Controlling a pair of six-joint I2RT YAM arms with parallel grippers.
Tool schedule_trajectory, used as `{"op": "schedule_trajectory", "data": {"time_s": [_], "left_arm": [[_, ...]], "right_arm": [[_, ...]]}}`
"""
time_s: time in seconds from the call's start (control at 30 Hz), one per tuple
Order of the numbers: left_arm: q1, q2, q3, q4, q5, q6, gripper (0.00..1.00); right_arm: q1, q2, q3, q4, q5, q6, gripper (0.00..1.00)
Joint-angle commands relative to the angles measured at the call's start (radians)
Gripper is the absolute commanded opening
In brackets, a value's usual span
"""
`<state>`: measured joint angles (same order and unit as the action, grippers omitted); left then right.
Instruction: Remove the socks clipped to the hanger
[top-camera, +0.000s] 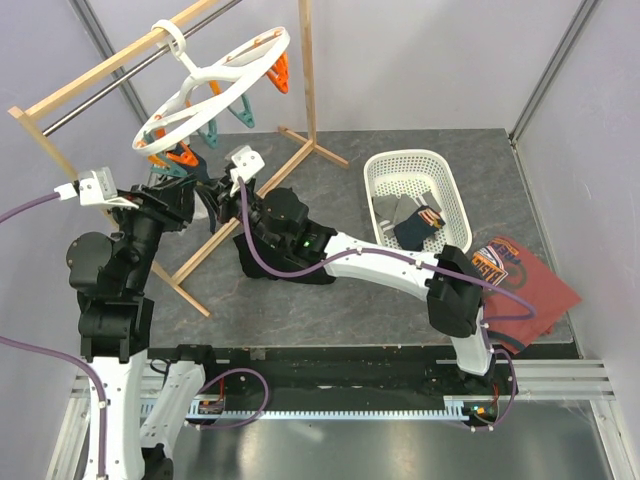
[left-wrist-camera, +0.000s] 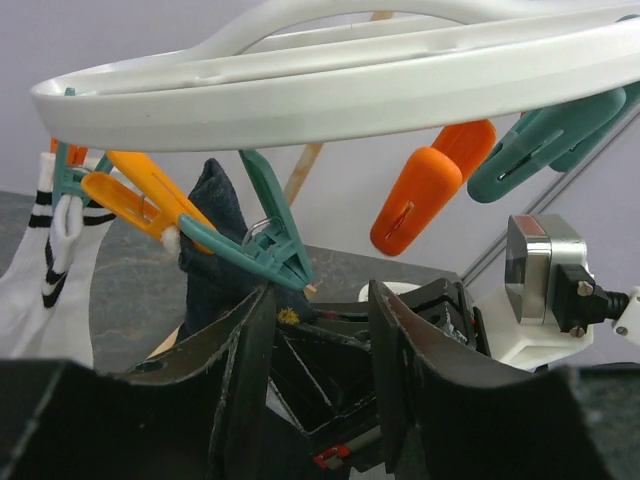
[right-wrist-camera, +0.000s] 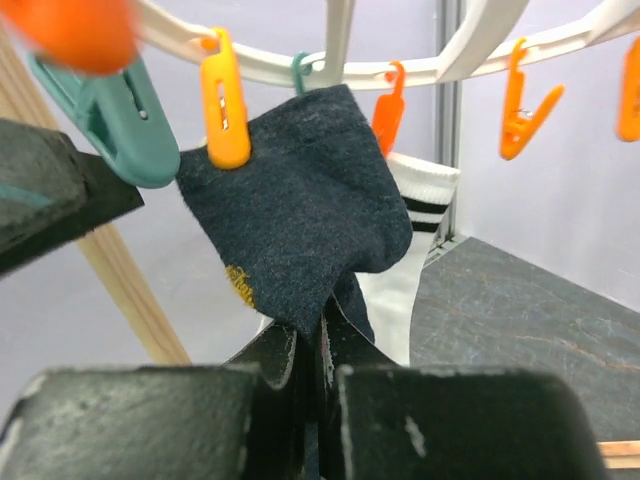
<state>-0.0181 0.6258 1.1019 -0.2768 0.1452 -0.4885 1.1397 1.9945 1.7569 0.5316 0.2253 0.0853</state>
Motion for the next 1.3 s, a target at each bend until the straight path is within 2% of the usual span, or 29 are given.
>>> {"op": "schedule_trajectory", "data": {"time_s": [0.0, 0.4, 0.57, 0.8, 0.97, 1.27], "left_arm": [[-0.011, 0.003, 0.088, -0.106, -0.035, 0.096, 0.50], [-0.036, 0.003, 0.173, -0.225, -0.199, 0.080, 0.48], [-0.037, 0.035, 0.223, -0.245, -0.184, 0.062, 0.47], [-0.037, 0.060, 0.245, -0.223, -0.020, 0.027, 0.47], [-0.037, 0.064, 0.250, -0.232, -0.056, -0.007, 0.45], [-0.037, 0.100, 0.233, -0.200, 0.021, -0.200, 0.45]], "right_arm": [[0.003, -0.085, -0.036, -0.022, -0.075, 0.004, 0.00], [0.003, -0.230, -0.198, 0.017, -0.073, 0.044, 0.00], [0.002, -0.302, -0.269, 0.039, -0.053, 0.042, 0.00], [0.003, -0.349, -0.316, 0.039, -0.061, 0.054, 0.00], [0.000, -0.401, -0.378, 0.068, -0.026, 0.064, 0.00], [0.003, -0.427, -0.389, 0.031, -0.032, 0.036, 0.00]]}}
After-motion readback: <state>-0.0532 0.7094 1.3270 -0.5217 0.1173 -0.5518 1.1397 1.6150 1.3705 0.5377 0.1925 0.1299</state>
